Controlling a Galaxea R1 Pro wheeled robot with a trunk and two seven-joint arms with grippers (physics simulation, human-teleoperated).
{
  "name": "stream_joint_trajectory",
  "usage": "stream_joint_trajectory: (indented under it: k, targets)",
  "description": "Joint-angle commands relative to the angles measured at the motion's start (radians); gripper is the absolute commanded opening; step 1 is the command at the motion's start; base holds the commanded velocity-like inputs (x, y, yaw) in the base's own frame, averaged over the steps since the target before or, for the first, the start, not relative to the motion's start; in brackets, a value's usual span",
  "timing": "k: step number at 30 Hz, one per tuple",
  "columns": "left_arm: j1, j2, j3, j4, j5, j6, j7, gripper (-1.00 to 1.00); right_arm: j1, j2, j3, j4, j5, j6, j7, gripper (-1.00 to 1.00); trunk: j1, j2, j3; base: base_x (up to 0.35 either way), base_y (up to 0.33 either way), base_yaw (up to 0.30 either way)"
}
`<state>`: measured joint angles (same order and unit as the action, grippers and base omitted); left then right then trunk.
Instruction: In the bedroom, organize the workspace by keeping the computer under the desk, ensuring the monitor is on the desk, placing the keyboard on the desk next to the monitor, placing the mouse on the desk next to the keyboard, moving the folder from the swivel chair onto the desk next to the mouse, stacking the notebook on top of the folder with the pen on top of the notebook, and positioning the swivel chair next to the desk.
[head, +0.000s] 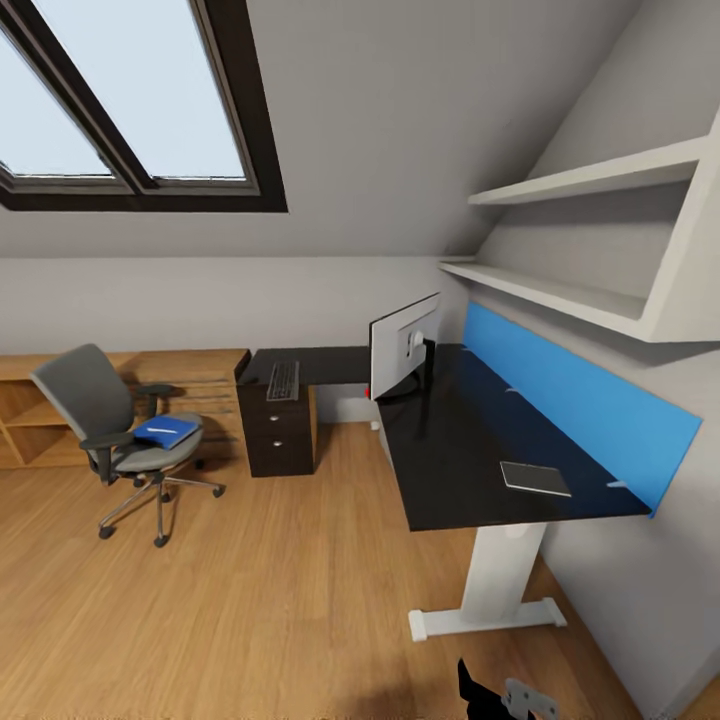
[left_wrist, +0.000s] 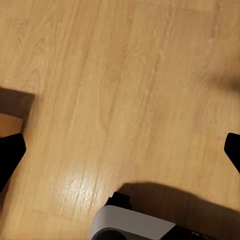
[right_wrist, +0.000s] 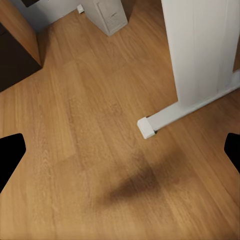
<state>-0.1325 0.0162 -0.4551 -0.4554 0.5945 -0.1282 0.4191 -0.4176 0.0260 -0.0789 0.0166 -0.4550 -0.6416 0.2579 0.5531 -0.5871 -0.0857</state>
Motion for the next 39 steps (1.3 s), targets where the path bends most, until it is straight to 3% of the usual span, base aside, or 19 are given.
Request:
stream_joint_trajectory:
  k: [1, 10, 11, 16, 23, 29, 39]
  targets:
    - [-0.001, 0.001, -0.009, -0.001, 0.010, -0.005, 0.006, 1.00, -0.001, 0.000, -0.008, 0.002, -0.003, -0.003, 0.009, 1.00, 0.000, -0.002, -0.003, 0.000, 0.000, 0.000]
    - [-0.001, 0.000, -0.009, 0.000, 0.009, -0.013, 0.006, 1.00, -0.001, -0.001, -0.008, 0.001, 0.000, -0.003, 0.009, 1.00, 0.000, -0.002, -0.017, -0.025, -0.101, 0.000]
    - [-0.001, -0.001, -0.010, 0.000, 0.009, -0.048, 0.006, 1.00, -0.001, -0.003, -0.007, 0.000, 0.001, -0.003, 0.009, 1.00, -0.003, 0.005, -0.015, -0.009, -0.030, 0.000]
    - [-0.001, -0.007, -0.011, 0.000, 0.009, -0.100, 0.009, 1.00, -0.001, -0.010, -0.007, 0.000, 0.004, -0.004, 0.009, 1.00, -0.023, 0.040, 0.000, -0.004, -0.014, 0.000]
    - [-0.001, -0.007, -0.006, 0.000, 0.013, -0.112, 0.014, 1.00, -0.001, -0.017, -0.005, 0.000, 0.017, -0.004, 0.010, 1.00, -0.049, 0.089, 0.021, -0.001, -0.002, 0.000]
    - [-0.001, -0.006, 0.000, -0.001, 0.017, -0.115, 0.018, 1.00, -0.001, -0.016, 0.002, 0.000, 0.093, -0.004, 0.009, 1.00, -0.072, 0.131, 0.040, 0.000, 0.000, 0.000]
    - [-0.001, -0.008, 0.000, 0.000, 0.018, -0.108, 0.017, 1.00, -0.001, -0.014, 0.003, 0.001, 0.104, -0.003, 0.009, 1.00, -0.103, 0.187, 0.065, -0.104, -0.096, 0.000]
